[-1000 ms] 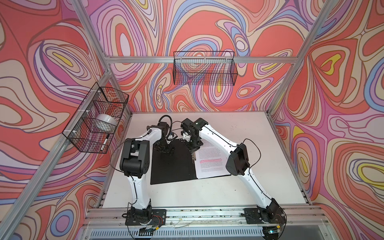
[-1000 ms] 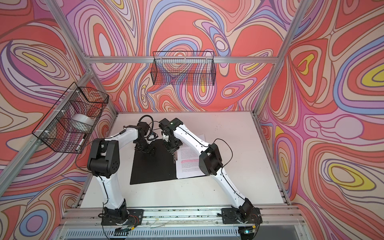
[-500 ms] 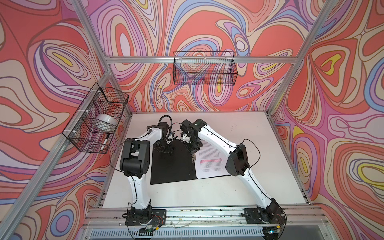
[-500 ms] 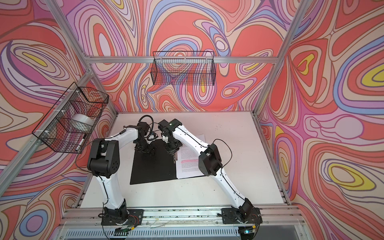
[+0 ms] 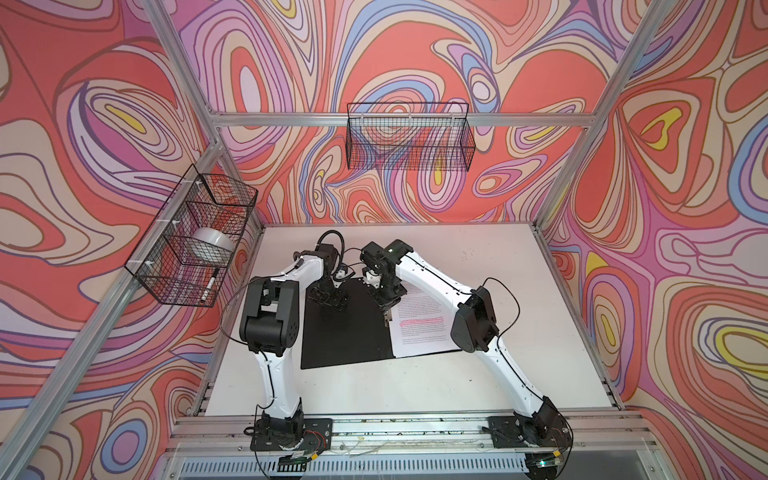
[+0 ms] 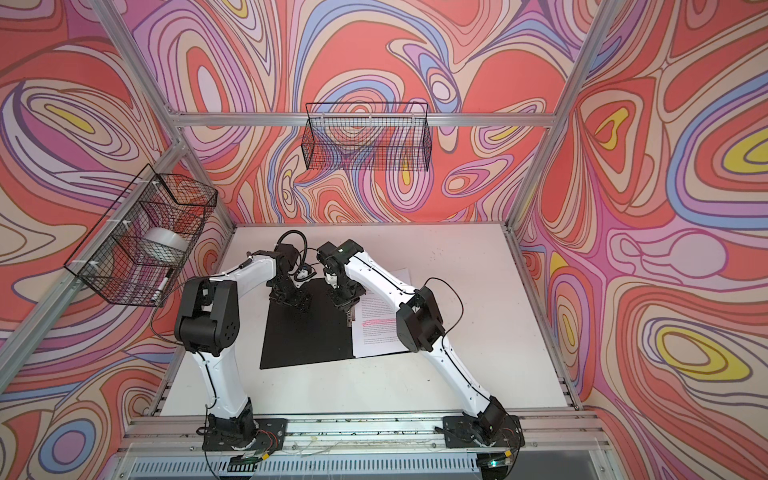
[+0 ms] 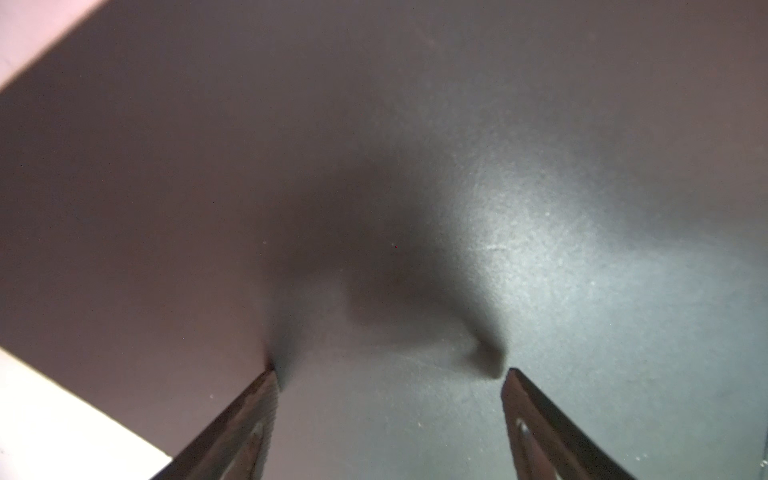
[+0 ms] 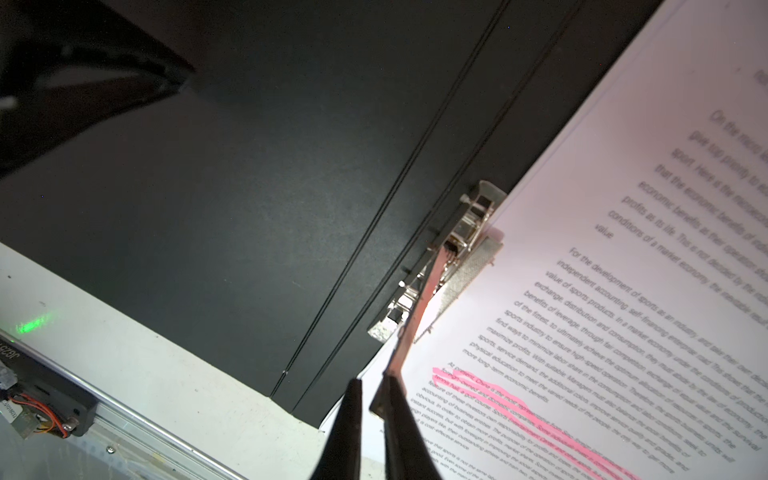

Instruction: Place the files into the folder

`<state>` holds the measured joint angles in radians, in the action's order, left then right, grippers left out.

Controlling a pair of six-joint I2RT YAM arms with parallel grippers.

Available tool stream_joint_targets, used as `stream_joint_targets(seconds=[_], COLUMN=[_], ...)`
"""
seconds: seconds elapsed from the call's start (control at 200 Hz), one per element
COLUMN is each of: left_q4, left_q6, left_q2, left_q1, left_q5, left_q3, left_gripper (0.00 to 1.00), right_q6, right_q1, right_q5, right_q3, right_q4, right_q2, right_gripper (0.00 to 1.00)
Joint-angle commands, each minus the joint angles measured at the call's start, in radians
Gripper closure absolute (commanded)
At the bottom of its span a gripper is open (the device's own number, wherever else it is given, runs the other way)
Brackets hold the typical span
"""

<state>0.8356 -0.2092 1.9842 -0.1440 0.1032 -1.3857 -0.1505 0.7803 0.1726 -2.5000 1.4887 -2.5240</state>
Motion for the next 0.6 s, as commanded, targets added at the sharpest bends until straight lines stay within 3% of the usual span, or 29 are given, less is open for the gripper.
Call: stream_joint_targets(seconds=[0.0, 0.596], left_q4=[0.063, 0.072], left_q6=[-0.001, -0.002], left_q2=[0.047, 0.053], left_q1=[0.009, 0.023], left_q5=[0.024, 0.052], left_q3=[0.013, 0.008], left_gripper=[0.15, 0.16], right_q6=[-0.008, -0.022], right_q1=[0.005, 0.008], right_q5=[-0.016, -0.002], right_q3=[0.018, 0.067], right_q4=[0.056, 0.072], right_q2=[-0.037, -0.045], right_gripper=[0.88, 0.89])
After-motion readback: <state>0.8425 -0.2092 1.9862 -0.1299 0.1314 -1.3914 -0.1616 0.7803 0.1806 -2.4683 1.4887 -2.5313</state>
